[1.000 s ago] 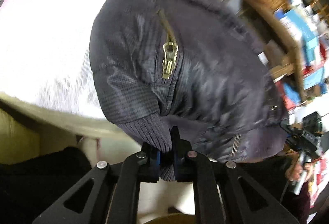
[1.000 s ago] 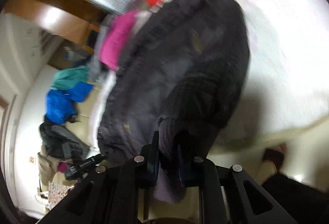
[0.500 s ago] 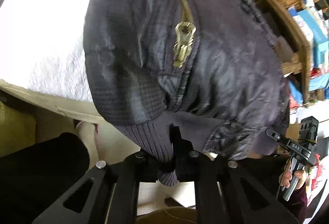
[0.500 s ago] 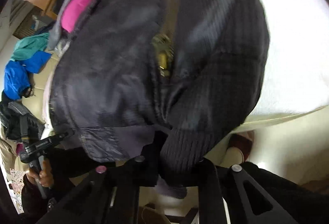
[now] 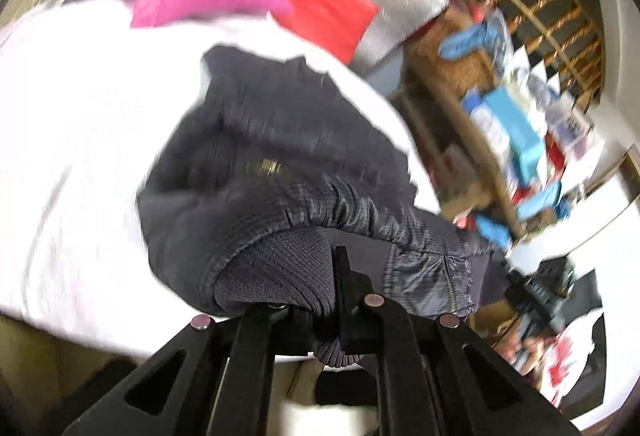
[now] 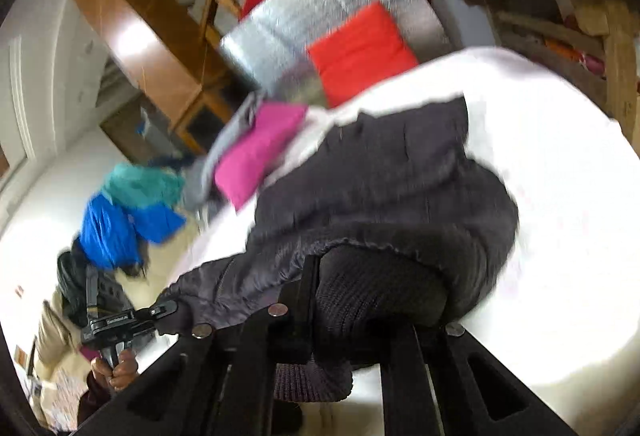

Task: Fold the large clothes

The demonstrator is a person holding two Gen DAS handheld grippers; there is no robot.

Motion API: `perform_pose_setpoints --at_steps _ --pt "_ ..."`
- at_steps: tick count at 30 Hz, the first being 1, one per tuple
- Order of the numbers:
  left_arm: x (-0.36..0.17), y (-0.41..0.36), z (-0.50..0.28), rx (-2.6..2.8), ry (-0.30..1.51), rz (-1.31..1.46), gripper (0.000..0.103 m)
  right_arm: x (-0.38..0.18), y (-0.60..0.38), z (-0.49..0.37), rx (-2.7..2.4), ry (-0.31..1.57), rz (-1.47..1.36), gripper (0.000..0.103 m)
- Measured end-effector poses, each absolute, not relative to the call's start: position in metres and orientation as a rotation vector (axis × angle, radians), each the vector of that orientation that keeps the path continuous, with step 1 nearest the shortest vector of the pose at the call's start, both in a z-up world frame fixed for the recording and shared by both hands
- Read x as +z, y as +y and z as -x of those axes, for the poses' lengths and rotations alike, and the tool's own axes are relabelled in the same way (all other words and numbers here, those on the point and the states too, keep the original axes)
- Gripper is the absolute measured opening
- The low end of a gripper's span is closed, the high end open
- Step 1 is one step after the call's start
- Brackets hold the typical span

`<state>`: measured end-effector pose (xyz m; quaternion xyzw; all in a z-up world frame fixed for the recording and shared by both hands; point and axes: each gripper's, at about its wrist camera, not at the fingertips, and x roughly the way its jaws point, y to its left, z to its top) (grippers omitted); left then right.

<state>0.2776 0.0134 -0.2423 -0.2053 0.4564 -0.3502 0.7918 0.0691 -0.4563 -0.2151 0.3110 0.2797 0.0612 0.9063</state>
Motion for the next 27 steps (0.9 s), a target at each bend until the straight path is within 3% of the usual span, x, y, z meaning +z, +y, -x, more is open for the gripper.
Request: perform_pose_setpoints --at_steps 9,17,27 --pt "-0.193 -0.036 -0.425 -0.696 0.928 0.432 0.009 -0.177 -0.484 -0.228 0.082 0.479 -0.651 0.010" --pt "-0.211 -0.089 -0.563 -0.649 0.965 0.448 0.009 -0.200 -0.525 -0.370 0.021 0.465 -0.692 0.010" --pt "-0.269 -0.137 -0.669 -0.546 1.010 0.422 0.009 -0.259 -0.566 -0.498 -0.070 0.521 -0.721 0.010"
